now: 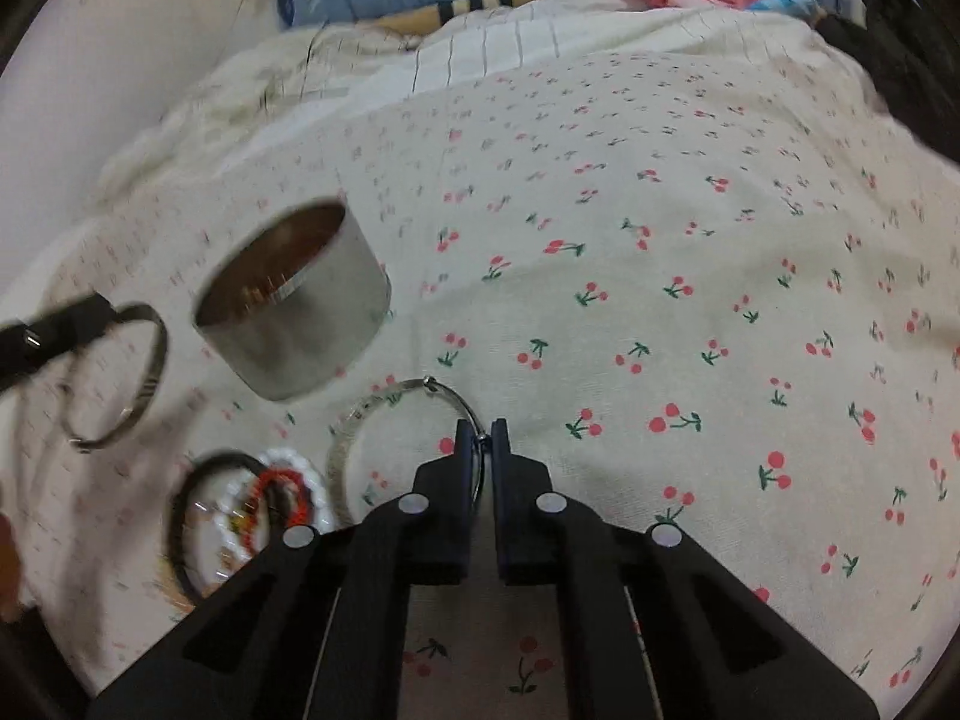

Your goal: Organize jewelry

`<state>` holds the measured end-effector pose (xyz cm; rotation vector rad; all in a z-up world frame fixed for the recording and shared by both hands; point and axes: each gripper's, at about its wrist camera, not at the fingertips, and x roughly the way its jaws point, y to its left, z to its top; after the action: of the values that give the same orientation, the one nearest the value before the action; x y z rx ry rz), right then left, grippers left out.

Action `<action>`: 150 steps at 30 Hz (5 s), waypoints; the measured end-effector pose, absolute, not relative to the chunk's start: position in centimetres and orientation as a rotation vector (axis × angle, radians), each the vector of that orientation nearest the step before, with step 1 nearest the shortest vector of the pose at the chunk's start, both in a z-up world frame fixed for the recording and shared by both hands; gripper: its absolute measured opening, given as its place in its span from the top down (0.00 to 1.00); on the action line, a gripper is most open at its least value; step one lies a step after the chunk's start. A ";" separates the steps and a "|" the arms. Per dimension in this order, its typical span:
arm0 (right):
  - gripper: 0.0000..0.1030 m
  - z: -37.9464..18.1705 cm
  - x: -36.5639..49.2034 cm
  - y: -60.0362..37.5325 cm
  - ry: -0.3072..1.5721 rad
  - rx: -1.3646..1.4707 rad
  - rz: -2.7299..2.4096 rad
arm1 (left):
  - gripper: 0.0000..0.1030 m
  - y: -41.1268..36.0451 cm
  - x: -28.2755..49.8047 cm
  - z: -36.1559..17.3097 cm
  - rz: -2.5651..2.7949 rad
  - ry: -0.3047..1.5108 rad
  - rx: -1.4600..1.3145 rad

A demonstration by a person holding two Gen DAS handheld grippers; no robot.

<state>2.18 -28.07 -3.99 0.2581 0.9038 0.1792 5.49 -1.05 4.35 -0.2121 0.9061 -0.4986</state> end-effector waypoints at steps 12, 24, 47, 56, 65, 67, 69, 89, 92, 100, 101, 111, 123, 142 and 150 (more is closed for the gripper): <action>0.93 -0.4 0.5 -29.9 0.764 0.426 0.235 | 0.96 -2.1 10.1 3.6 -0.433 0.895 -0.225; 0.93 0.6 -0.2 -29.8 0.730 0.443 0.267 | 0.96 -4.8 12.9 0.6 -0.350 0.934 -0.069; 0.93 1.7 6.5 -20.8 0.774 0.276 0.347 | 0.50 4.3 5.8 -0.7 -0.334 0.928 -0.236; 0.63 0.7 8.0 -20.1 0.811 0.149 0.257 | 0.44 3.1 5.2 -0.3 -0.370 0.955 -0.166; 0.62 0.5 -0.3 -26.4 0.774 0.163 0.263 | 0.43 0.2 3.4 -2.0 -0.521 1.041 -0.127; 0.62 -1.4 -0.9 -28.0 0.840 0.255 0.240 | 0.43 -0.5 2.8 -2.4 -0.523 1.033 -0.102; 0.62 -1.9 -1.0 -28.8 0.850 0.347 0.264 | 0.43 -0.9 2.7 -2.6 -0.527 1.019 -0.104; 0.54 -2.3 -0.3 -27.2 0.833 0.297 0.278 | 0.91 -3.3 2.3 -2.6 -0.559 0.958 -0.024; 0.54 -2.0 -0.5 -27.1 0.818 0.305 0.297 | 0.92 -2.7 2.4 -2.0 -0.577 0.951 -0.069; 0.54 -1.4 -1.1 -25.2 0.802 0.237 0.385 | 0.92 1.1 3.5 -0.2 -0.523 0.930 -0.157; 0.54 -1.4 -1.2 -24.8 0.801 0.225 0.400 | 0.92 1.4 3.7 -0.3 -0.520 0.940 -0.161; 0.54 -1.6 -1.4 -21.5 0.788 0.144 0.491 | 0.92 0.9 3.7 -0.1 -0.486 0.941 -0.075; 0.54 -3.3 1.3 -19.1 0.853 0.082 0.470 | 0.92 7.1 4.5 2.3 -0.382 0.876 -0.198; 0.92 -3.4 2.2 -20.7 0.832 0.202 0.495 | 0.92 6.7 4.8 1.5 -0.405 0.893 -0.234; 0.92 -0.9 1.6 -25.0 0.734 0.419 0.523 | 0.92 6.4 4.8 1.4 -0.418 0.892 -0.237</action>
<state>1.61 -25.04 -0.93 0.4189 0.7344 0.5231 4.84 6.39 1.38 -0.2370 0.8918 -0.4185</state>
